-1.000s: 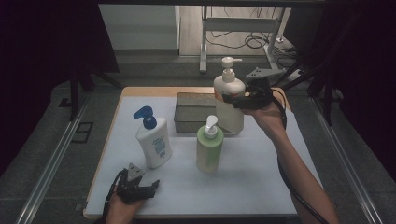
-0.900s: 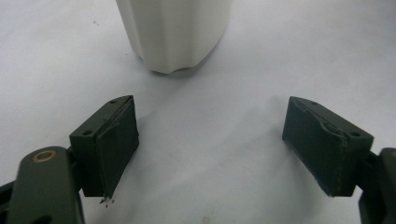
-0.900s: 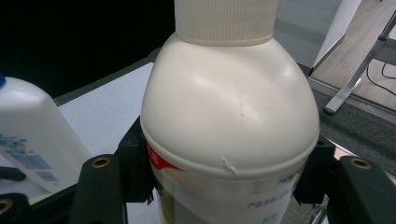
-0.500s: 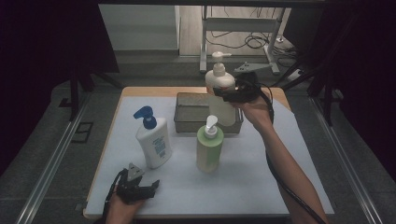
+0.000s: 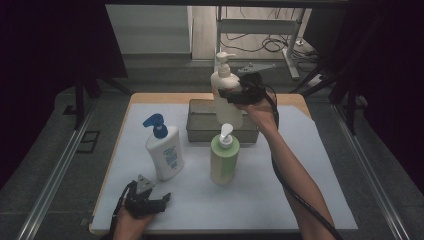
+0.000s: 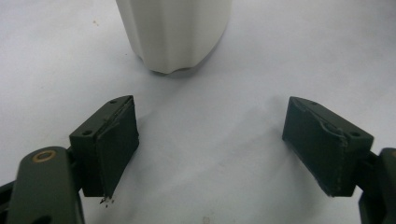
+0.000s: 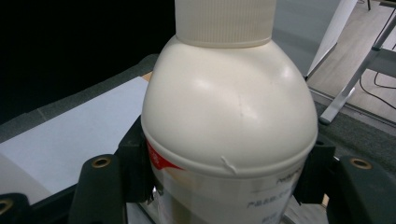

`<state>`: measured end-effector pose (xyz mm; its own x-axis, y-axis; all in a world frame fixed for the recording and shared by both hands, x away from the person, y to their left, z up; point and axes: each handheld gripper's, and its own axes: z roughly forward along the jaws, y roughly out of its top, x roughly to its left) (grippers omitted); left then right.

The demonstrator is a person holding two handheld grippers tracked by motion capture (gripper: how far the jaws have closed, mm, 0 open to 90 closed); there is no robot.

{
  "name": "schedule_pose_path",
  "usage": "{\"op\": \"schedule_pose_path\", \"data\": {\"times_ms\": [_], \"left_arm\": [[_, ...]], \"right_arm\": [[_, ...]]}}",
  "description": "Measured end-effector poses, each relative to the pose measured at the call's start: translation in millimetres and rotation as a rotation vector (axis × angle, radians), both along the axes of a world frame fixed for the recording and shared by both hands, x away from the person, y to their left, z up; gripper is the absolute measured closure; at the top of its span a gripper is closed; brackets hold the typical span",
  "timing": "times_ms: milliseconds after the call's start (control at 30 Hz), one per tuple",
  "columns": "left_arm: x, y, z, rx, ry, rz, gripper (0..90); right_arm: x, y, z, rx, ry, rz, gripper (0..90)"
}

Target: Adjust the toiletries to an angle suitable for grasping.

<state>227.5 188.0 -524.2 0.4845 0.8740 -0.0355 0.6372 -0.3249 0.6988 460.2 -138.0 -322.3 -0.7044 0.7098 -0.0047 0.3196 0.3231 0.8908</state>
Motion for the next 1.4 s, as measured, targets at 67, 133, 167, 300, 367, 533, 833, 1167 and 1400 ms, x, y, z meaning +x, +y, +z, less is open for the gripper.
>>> {"op": "schedule_pose_path", "data": {"times_ms": [67, 133, 167, 300, 367, 533, 833, 1167, 1400], "left_arm": [[0.0, 0.1, 0.0, 0.001, 0.001, -0.001, 17.8], [0.0, 0.0, 0.0, 0.000, 0.001, -0.001, 17.8], [0.0, 0.0, 0.0, 0.000, 0.001, -0.001, 17.8], [0.0, 0.1, 0.0, 0.001, 0.001, -0.001, 17.8], [0.0, 0.1, 0.0, 0.001, 0.001, -0.001, 17.8], [0.0, 0.1, 0.0, 0.001, 0.001, -0.001, 17.8], [-0.1, 0.0, 0.1, 0.002, 0.001, -0.001, 17.8], [-0.1, 0.0, 0.0, 0.002, 0.000, -0.001, 17.8], [-0.1, 0.0, 0.0, 0.003, 0.000, -0.001, 17.8]], "right_arm": [[2.1, 2.3, -1.5, 0.001, 0.001, -0.001, 37.3], [6.9, 7.6, -5.4, -0.001, 0.001, -0.002, 37.3], [8.8, 9.2, -6.6, -0.002, -0.001, -0.002, 37.3], [15.1, 15.9, -11.3, -0.005, -0.003, -0.007, 37.3], [18.1, 19.4, -13.7, -0.003, -0.005, -0.010, 37.3], [24.4, 26.3, -20.5, -0.004, -0.003, -0.008, 37.3], [30.9, 33.2, -32.6, -0.014, -0.003, -0.013, 37.3], [33.3, 40.2, -51.3, -0.036, -0.003, -0.006, 37.3], [32.5, 38.9, -60.4, -0.034, 0.021, 0.004, 37.2]]}}
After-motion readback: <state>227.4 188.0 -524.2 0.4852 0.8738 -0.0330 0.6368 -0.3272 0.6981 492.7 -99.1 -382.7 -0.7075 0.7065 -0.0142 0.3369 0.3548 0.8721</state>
